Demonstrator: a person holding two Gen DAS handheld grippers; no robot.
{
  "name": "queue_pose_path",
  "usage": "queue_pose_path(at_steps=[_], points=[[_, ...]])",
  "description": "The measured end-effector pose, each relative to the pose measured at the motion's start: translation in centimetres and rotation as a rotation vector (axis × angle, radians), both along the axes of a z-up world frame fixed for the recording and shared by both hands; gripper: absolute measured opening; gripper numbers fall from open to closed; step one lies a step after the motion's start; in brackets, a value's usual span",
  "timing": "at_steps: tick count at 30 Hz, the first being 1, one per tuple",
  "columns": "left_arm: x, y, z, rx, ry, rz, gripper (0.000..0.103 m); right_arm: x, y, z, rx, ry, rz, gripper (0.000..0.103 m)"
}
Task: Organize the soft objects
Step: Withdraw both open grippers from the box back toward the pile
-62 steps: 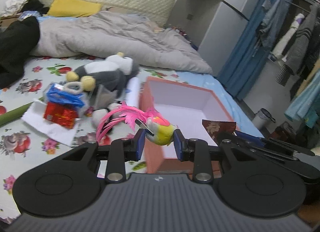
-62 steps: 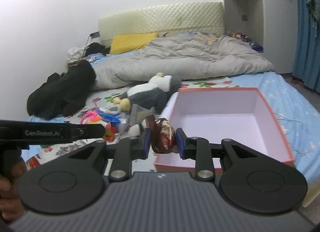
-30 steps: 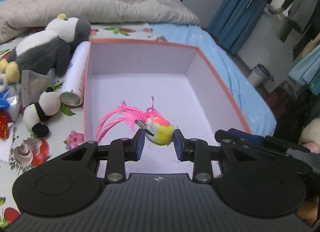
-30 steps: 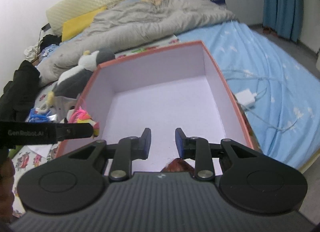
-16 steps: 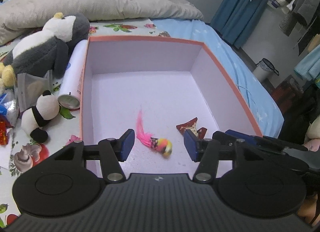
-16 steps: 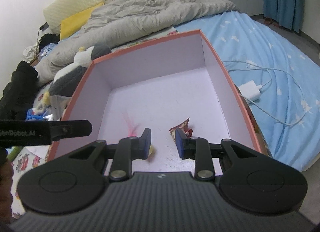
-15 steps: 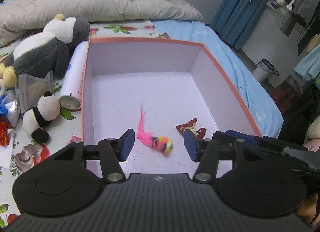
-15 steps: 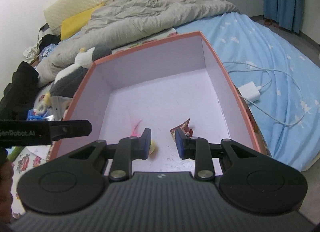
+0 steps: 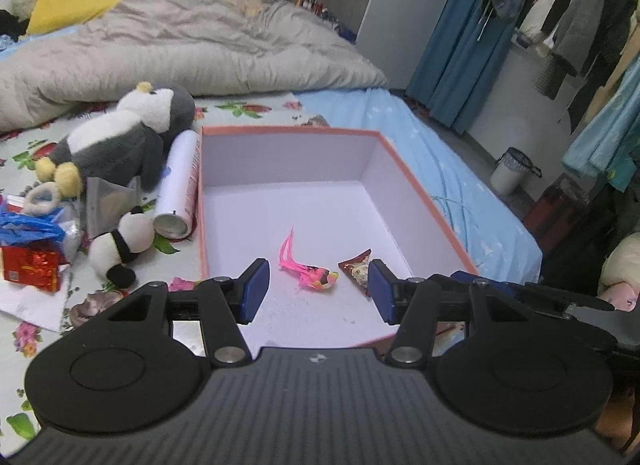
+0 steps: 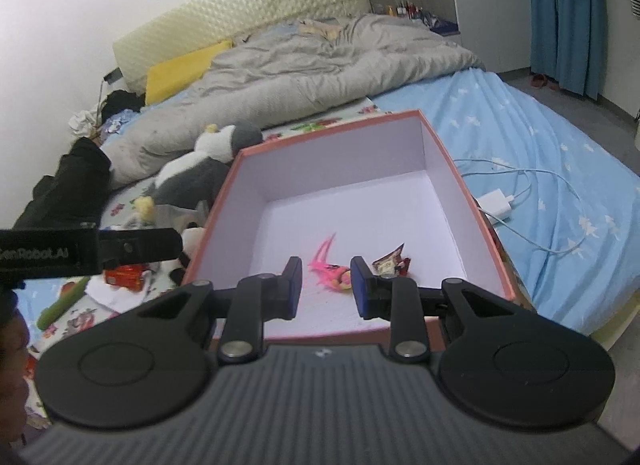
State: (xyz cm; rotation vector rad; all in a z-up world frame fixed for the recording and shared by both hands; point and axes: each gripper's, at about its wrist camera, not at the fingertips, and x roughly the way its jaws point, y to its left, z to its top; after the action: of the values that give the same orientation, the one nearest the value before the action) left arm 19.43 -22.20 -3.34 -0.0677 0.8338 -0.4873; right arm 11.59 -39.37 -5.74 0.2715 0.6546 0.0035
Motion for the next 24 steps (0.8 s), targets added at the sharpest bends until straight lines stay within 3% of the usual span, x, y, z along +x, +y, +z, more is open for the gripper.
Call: queue_pose_path(at_steps=[12,24], points=[[-7.7,4.8,3.4,-0.037,-0.080,0.027,0.061,-5.4,3.9,2.3,-0.022,-0.068,0.035,0.031],[-12.7,10.1,4.1,-0.046,-0.100,0.098,0.061,-8.3,7.3,2.4,-0.028,-0.095,0.076,0.031]])
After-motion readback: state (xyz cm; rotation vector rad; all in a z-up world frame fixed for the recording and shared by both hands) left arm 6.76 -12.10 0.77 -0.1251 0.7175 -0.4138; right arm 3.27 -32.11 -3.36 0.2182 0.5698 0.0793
